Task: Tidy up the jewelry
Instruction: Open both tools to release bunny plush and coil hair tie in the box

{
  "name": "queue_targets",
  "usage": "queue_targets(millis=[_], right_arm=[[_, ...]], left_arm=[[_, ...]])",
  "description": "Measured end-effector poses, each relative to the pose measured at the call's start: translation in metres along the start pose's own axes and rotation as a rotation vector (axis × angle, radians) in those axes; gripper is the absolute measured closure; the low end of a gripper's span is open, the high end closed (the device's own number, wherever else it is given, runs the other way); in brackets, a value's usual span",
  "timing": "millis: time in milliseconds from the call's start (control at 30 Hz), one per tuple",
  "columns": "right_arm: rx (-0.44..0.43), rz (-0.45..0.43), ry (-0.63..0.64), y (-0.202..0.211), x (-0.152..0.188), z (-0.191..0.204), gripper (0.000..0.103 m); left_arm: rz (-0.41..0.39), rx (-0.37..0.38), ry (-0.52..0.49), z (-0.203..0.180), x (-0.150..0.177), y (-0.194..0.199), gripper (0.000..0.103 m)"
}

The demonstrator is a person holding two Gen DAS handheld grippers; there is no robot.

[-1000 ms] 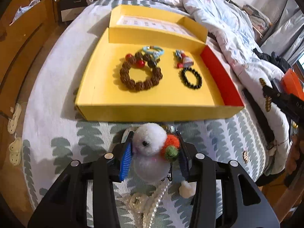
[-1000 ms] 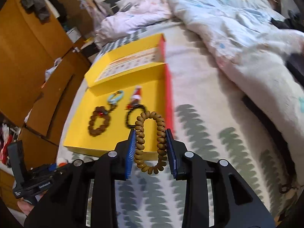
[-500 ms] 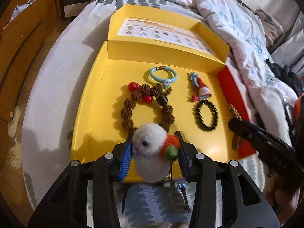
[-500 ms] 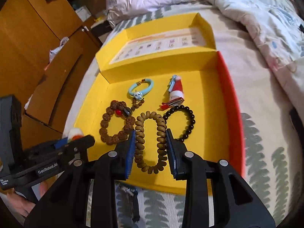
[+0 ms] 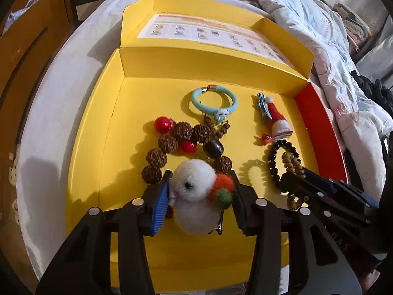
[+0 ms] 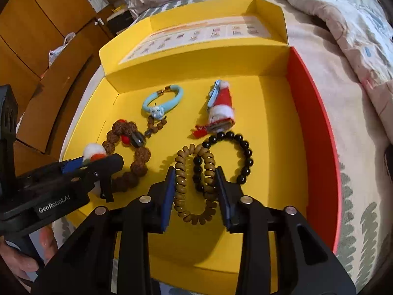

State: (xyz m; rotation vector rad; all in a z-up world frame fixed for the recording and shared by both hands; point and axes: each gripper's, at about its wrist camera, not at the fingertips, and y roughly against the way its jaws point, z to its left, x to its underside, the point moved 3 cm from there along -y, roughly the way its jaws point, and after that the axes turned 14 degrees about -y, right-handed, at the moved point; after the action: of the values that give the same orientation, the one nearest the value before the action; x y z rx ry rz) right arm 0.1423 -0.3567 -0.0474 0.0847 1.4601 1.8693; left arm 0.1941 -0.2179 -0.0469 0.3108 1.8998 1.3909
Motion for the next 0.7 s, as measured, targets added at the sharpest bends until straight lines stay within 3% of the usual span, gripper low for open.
queue_targets(millis=[167, 400, 700], right_arm=[[0.001, -0.022, 0.016, 0.003, 0.000, -0.001, 0.054], [-0.022, -0.103, 0.019, 0.027, -0.003, -0.001, 0.032], [-0.035, -0.144, -0.009, 0.061, -0.002, -0.013, 0.031]], left_arm=[[-0.017, -0.010, 0.005, 0.002, 0.001, 0.001, 0.045], [-0.141, -0.021, 0.020, 0.005, -0.003, 0.038, 0.036], [-0.194, -0.039, 0.014, -0.002, 0.022, 0.072, 0.035]])
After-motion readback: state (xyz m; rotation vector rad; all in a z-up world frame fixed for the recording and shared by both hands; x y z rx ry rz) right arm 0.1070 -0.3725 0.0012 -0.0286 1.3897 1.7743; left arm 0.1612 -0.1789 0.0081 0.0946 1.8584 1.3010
